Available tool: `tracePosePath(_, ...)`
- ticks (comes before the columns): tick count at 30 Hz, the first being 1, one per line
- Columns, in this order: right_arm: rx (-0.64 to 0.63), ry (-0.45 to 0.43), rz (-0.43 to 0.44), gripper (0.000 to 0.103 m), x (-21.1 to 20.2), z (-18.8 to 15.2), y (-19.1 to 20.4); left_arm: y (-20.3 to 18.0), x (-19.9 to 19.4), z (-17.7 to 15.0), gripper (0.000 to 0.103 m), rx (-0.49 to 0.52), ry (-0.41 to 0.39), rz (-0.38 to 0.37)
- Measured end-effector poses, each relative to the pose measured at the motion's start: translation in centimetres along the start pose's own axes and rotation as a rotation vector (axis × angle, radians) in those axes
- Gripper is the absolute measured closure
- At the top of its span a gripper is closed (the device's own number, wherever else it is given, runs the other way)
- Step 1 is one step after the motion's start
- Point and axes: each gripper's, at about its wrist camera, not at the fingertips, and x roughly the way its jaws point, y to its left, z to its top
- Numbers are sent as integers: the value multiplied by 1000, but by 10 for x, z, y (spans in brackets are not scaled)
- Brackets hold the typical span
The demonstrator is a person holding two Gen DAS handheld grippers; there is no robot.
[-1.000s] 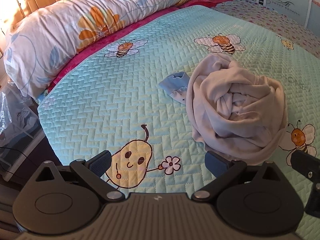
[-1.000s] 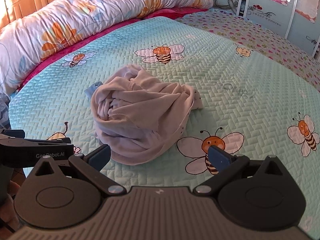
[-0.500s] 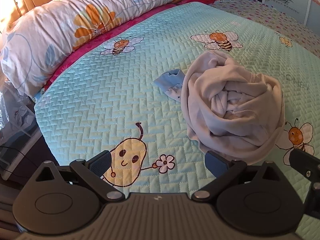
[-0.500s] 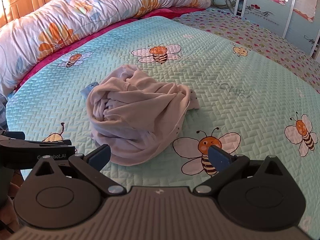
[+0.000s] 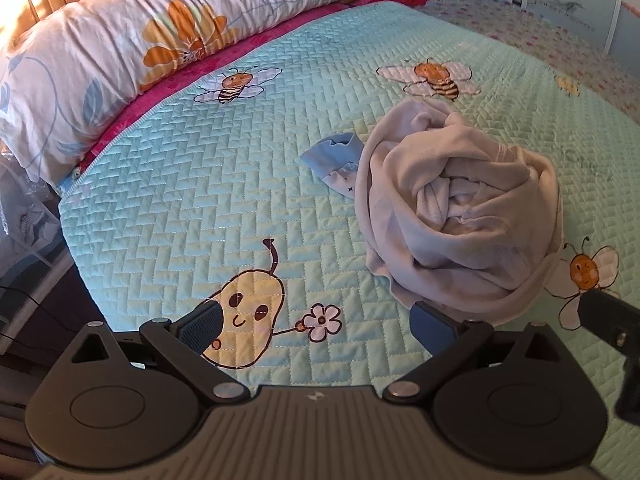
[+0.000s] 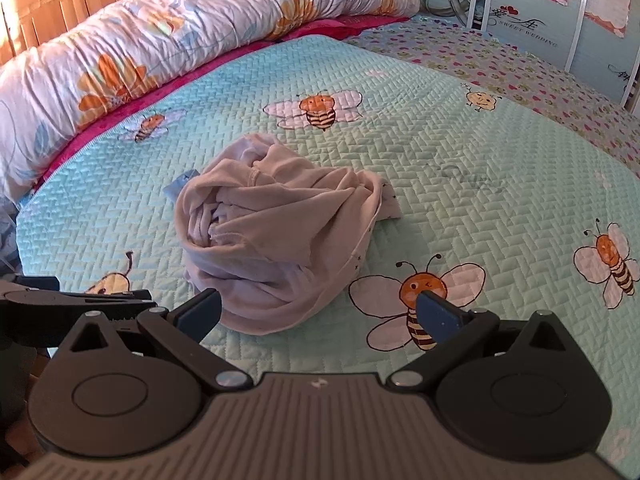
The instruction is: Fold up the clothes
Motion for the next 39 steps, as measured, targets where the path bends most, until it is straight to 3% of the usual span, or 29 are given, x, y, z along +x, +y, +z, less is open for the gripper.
tracePosePath(1, 3, -29, 6, 1, -4, -2, -1, 3, -2, -2, 1, -13, -19, -13)
tracePosePath(5, -10, -336, -19, 1, -39, -17, -7, 13, -6, -10, 1, -49, -84, -15)
tracePosePath(6, -3, -360, -8, 1, -40, -19, -9, 14, -5, -11, 1, -52, -86, -12)
tracePosePath(9, 47, -239, 43, 1, -18, -11, -15, 18, -1, -14, 1, -63, -80, -28)
tracePosePath(12, 48, -108, 23, 1, 14, -3, -16, 21, 0, -17, 1, -66, -85, -47)
tracePosePath(18, -2, -100, 145, 1, 51, 4, -6, 24, 13, -23, 1, -67, -49, -39)
tracePosePath(24, 28, -52, 212, 3, 89, 17, 10, 22, 22, -28, 1, -53, -27, -39)
tracePosePath(27, 8, -6, 185, 25, 106, 20, 17, 20, 24, -28, 1, -49, -19, -46)
tracePosePath(29, -11, 31, 190, 56, 115, 18, 22, 19, 23, -25, 1, -48, -29, -59)
tracePosePath(32, -30, 37, 167, 67, 118, 14, 26, 18, 22, -21, 1, -47, -44, -80)
tracePosePath(36, -2, 28, 194, 65, 117, 12, 17, 17, 21, -15, 1, -46, -63, -107)
tracePosePath(39, 74, 25, 243, 46, 118, 13, 0, 23, 20, 0, 1, -84, -128, -156)
